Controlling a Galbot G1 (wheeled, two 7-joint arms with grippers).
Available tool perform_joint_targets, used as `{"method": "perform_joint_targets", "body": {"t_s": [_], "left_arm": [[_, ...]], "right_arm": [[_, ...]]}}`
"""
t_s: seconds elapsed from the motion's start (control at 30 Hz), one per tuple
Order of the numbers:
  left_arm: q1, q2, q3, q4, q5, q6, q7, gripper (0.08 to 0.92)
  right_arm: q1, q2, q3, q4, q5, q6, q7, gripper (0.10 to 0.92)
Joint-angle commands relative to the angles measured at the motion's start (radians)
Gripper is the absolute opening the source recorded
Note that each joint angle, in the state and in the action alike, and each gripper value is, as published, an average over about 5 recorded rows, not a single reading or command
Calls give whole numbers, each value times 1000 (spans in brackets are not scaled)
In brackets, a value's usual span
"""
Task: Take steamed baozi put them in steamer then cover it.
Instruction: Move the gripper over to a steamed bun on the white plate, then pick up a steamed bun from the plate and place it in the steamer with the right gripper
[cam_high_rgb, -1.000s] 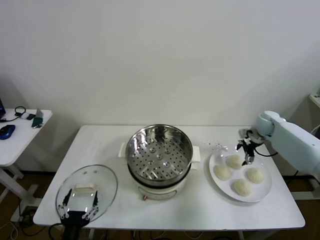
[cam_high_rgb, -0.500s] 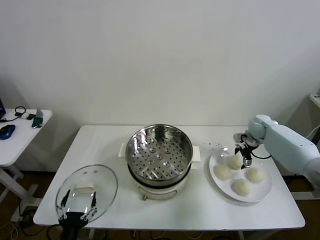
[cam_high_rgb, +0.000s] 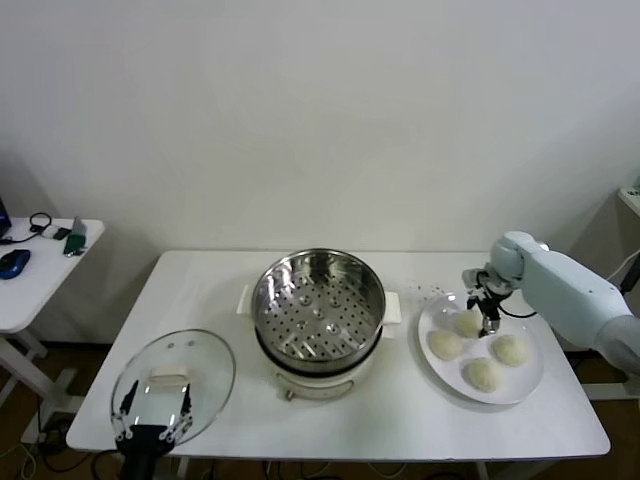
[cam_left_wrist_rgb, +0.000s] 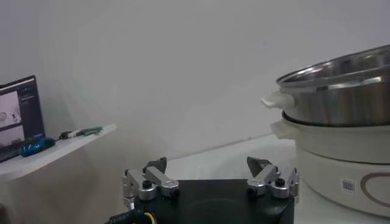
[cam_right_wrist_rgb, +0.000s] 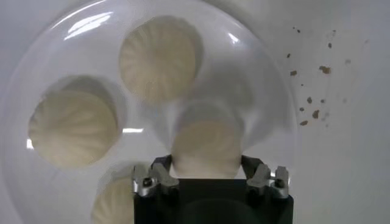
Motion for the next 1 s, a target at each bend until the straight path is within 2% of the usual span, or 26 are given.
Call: {"method": "perform_joint_targets", "body": {"t_s": [0.03, 0.4, 0.7, 1.0], "left_arm": [[1, 0, 0, 1, 0, -1, 0, 823], [7, -2, -1, -1, -3, -6, 1, 823], [15, -3, 1, -9, -4, -15, 4, 823], [20, -8, 19, -12, -13, -20, 10, 823]], "right_arm": [[1, 4, 2, -9, -9, 6, 0, 717], [34, -13, -20, 34, 15, 18, -4, 689], [308, -51, -248, 231, 139, 74, -30, 695], [637, 44, -482, 438, 230, 193, -66, 696]]}}
